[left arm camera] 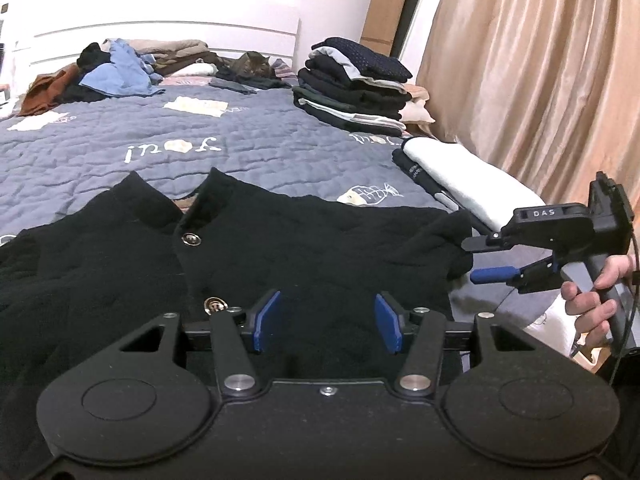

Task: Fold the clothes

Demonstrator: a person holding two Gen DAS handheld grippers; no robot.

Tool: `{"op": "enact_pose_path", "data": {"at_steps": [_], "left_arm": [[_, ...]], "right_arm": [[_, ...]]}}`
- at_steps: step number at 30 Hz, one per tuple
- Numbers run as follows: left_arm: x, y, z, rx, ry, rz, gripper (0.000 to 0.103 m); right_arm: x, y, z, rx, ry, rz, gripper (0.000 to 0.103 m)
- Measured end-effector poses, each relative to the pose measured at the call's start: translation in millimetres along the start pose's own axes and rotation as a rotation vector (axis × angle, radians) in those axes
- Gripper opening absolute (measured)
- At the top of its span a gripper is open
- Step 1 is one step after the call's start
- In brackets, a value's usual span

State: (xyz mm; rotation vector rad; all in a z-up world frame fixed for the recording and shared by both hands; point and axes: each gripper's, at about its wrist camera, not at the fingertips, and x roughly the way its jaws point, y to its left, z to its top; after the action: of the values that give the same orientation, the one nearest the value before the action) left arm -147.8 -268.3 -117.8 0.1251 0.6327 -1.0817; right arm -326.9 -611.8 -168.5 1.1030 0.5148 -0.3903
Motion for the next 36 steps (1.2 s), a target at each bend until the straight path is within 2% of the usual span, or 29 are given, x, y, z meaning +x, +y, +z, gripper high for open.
{"op": "enact_pose_path", "data": {"at_steps": [6,15,19,21,24,25,26,28,30,36], "left_arm": [[-9,4,-2,0.008,-0.010,0.011,0.052],[-16,12,-5,0.004,-0.009,0.030,0.052],[-17,15,-6,0.004,-0.005,0.038,0.052],[-18,17,-6,0.002,-0.005,0.044,0.052],[-20,18,-7,-0.005,-0.009,0.053,0.052],[-20,18,-6,-0.009,-0.010,0.055,0.052],[-21,19,-6,-0.012,-0.012,0.057,0.052],[-21,20,-6,-0.016,-0.014,0.059,0.052],[-20,20,-6,-0.017,-0.014,0.059,0.052],[-18,20,-4,-0.019,-0.008,0.056,0.052]], "right_arm": [[12,-5,-1,0.087,-0.031,0.017,0.061],[46,-3,-7,0.151,-0.040,-0.060,0.062],[51,0,-9,0.160,-0.080,-0.056,0.062],[52,3,-10,0.149,-0.093,-0.058,0.062],[53,8,-10,0.123,-0.105,-0.068,0.052],[53,9,-10,0.107,-0.112,-0.070,0.040],[52,10,-9,0.091,-0.118,-0.071,0.033],[51,17,-9,0.041,-0.129,-0.077,0.028],[49,28,-9,-0.057,-0.142,-0.096,0.025],[51,72,-29,-0.478,-0.176,-0.186,0.024]]}}
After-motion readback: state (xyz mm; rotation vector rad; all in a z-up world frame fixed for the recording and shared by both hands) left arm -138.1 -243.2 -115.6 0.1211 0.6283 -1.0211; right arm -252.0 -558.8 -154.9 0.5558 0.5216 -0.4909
